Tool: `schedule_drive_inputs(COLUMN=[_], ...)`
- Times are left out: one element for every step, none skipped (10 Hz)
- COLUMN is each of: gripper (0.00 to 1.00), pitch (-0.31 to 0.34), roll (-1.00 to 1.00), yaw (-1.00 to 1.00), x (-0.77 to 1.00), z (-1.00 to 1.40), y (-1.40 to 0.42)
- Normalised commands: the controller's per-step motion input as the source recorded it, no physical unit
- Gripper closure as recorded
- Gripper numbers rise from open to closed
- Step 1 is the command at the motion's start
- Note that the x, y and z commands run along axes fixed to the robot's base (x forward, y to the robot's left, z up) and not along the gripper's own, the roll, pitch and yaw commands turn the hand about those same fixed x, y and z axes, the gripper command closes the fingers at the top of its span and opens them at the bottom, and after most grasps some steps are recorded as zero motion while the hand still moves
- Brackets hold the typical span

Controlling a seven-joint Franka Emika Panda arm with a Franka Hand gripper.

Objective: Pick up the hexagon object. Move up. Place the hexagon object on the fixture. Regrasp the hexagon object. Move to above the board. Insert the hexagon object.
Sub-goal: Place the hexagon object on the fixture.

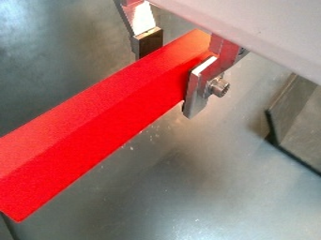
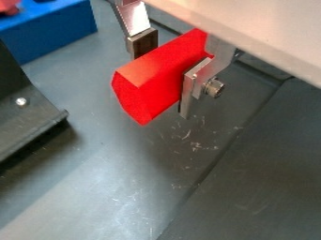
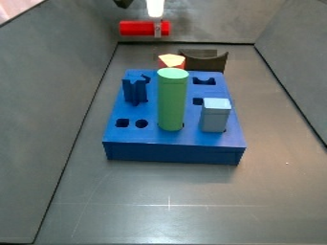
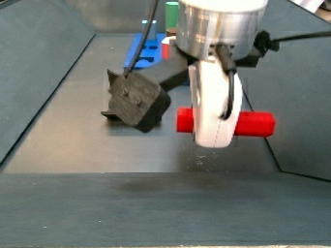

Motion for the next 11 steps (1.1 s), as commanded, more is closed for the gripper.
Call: schedule_drive_inputs(gripper=[1.00, 1.00, 1.00, 1.00, 1.00, 1.00, 1.00, 1.00, 1.00, 1.00, 1.00], pitch=[0.029, 0.041, 0.048, 0.056, 0.064, 0.074, 0.081, 0.089, 0.099, 0.103, 0.107], roll=[0.00, 0.01, 0.02, 0.04, 0.04, 0.06, 0.06, 0.07, 0.08, 0.08, 0.08], yaw=[0.00, 0.00, -0.01, -0.01, -0.01, -0.01, -0.01, 0.00, 0.01, 0.01, 0.01], x=[-0.01, -0.01, -0.02, -0.02, -0.03, -0.03, -0.03, -0.03, -0.02, -0.02, -0.01], z=[1.00, 1.00, 1.00, 1.00, 1.00, 1.00, 1.00, 0.95, 0.79, 0.63, 0.51], y=[0.00, 0.00, 0.00, 0.00, 0.00, 0.00, 0.00, -0.01, -0.01, -0.01, 0.00])
